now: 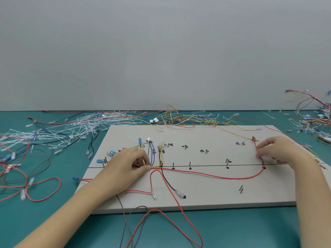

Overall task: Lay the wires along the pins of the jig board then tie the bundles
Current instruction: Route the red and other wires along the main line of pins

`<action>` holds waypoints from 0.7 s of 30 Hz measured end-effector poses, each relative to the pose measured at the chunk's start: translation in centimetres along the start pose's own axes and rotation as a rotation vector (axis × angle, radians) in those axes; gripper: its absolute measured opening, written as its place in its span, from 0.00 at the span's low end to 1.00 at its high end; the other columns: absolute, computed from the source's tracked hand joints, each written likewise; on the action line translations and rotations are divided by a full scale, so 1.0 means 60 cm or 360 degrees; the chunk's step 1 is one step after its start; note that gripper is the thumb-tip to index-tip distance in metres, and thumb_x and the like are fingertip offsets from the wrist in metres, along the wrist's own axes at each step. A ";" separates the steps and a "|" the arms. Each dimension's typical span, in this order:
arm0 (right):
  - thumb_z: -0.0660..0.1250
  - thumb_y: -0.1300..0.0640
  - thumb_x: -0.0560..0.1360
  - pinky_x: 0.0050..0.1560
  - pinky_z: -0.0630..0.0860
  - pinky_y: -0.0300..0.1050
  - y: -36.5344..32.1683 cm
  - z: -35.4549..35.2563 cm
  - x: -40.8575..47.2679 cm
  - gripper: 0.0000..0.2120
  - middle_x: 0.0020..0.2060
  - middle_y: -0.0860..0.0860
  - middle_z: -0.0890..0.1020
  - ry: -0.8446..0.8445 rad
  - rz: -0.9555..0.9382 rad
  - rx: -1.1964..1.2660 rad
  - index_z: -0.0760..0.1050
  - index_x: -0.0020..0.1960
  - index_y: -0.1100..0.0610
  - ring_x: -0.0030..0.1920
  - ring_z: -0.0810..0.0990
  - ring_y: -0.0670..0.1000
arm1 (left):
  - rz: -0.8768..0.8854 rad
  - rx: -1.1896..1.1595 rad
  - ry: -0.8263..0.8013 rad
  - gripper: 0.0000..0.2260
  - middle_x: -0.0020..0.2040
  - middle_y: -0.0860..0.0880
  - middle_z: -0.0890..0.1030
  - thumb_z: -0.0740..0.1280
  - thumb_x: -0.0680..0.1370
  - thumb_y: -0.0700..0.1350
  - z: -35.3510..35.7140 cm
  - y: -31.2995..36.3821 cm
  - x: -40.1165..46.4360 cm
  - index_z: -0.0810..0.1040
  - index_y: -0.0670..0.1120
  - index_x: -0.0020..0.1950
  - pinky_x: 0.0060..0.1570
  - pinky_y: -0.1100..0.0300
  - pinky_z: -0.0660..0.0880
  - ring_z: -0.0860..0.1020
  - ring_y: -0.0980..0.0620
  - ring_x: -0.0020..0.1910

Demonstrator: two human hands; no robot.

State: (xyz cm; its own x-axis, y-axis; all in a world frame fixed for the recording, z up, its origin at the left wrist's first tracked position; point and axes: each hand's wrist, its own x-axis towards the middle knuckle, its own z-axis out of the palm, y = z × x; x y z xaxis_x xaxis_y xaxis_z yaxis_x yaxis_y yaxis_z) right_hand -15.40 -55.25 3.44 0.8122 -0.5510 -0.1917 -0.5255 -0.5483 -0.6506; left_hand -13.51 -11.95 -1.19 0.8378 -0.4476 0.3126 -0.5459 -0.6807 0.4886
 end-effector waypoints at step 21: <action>0.64 0.59 0.74 0.41 0.68 0.45 -0.025 0.043 0.017 0.06 0.41 0.56 0.80 0.0518 -0.0327 -0.0037 0.78 0.48 0.60 0.41 0.76 0.57 | 0.0057 -0.0051 0.0017 0.03 0.41 0.57 0.76 0.72 0.74 0.49 -0.005 0.000 0.000 0.79 0.56 0.43 0.49 0.57 0.73 0.74 0.59 0.45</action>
State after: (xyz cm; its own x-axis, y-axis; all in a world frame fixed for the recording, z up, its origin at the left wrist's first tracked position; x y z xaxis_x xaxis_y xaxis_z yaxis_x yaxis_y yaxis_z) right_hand -13.13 -53.35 2.34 0.7800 -0.5972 0.1867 -0.3688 -0.6799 -0.6338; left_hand -13.50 -11.79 -0.97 0.8178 -0.4652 0.3389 -0.5753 -0.6452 0.5027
